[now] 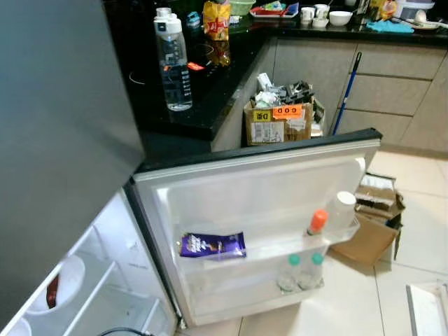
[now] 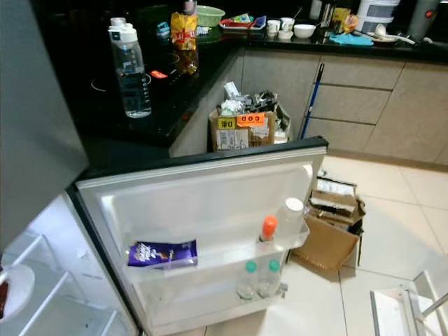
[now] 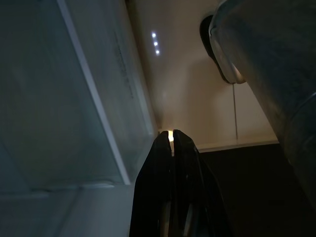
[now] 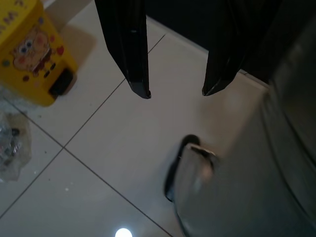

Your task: Restocking fridge

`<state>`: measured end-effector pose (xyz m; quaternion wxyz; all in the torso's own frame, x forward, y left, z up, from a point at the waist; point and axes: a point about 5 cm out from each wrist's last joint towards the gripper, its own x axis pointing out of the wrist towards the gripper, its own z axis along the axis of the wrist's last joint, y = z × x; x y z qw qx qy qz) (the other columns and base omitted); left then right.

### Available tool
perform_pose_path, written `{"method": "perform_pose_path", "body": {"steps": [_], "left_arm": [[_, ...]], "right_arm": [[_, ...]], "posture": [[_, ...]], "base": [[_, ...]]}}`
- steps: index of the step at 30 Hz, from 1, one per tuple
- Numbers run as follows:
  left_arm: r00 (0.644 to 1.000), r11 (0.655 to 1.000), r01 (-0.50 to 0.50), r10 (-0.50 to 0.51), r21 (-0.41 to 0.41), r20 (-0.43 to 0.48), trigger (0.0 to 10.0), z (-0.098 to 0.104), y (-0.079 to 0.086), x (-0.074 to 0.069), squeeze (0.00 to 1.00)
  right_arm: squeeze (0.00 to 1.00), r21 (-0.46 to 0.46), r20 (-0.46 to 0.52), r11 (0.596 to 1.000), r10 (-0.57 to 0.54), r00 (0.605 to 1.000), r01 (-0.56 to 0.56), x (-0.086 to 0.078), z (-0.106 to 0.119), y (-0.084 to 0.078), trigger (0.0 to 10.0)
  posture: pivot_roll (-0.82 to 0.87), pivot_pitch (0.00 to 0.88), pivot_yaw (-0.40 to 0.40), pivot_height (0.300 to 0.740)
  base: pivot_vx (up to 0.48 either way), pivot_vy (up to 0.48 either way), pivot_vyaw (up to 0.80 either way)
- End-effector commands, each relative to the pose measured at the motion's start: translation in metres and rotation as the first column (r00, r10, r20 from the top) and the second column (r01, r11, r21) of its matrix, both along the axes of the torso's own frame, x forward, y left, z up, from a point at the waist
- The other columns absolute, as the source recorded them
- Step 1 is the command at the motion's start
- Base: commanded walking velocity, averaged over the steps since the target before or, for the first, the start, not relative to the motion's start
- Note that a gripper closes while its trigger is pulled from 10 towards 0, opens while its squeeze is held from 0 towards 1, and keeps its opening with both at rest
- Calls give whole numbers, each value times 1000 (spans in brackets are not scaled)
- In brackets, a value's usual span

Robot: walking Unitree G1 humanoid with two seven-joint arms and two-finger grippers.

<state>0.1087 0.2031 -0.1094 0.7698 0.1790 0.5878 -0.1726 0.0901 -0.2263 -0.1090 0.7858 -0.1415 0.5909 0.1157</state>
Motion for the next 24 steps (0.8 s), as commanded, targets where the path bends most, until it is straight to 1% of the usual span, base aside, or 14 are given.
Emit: {"method": "perform_pose_path", "body": {"steps": [1,10,15,17,20,24], "left_arm": [[1000,999,3,-4,-42,-16,10000,-3,-13,-4,0],[1000,999,2,-3,-41,-18,10000,-3,-12,-5,0],[1000,999,0,-1,-39,-20,10000,-3,-12,-6,0],[1000,999,0,0,-37,-22,10000,-3,-11,-6,0],[1000,999,0,-1,-37,-22,10000,-3,-11,-7,0],[1000,999,-2,1,-34,-22,10000,-3,-11,-7,0]], "right_arm": [[0,-2,5,1000,-6,1000,6,0,0,-1,10000],[0,16,11,1000,-26,1000,26,2,0,1,10000],[0,63,37,997,-53,998,51,7,1,6,10000],[0,102,41,993,-64,997,59,10,2,9,10000],[0,111,43,992,-67,997,62,11,2,10,10000],[0,133,44,989,-71,996,64,13,1,15,10000]], "posture": [[-96,0,24,740],[-98,0,23,740],[-98,0,23,740],[-98,0,23,740],[-98,0,23,740],[-96,0,22,740]], "base": [[0,-450,0],[0,-450,0],[0,-450,0],[0,-452,662],[0,-450,706],[0,-313,703]]}}
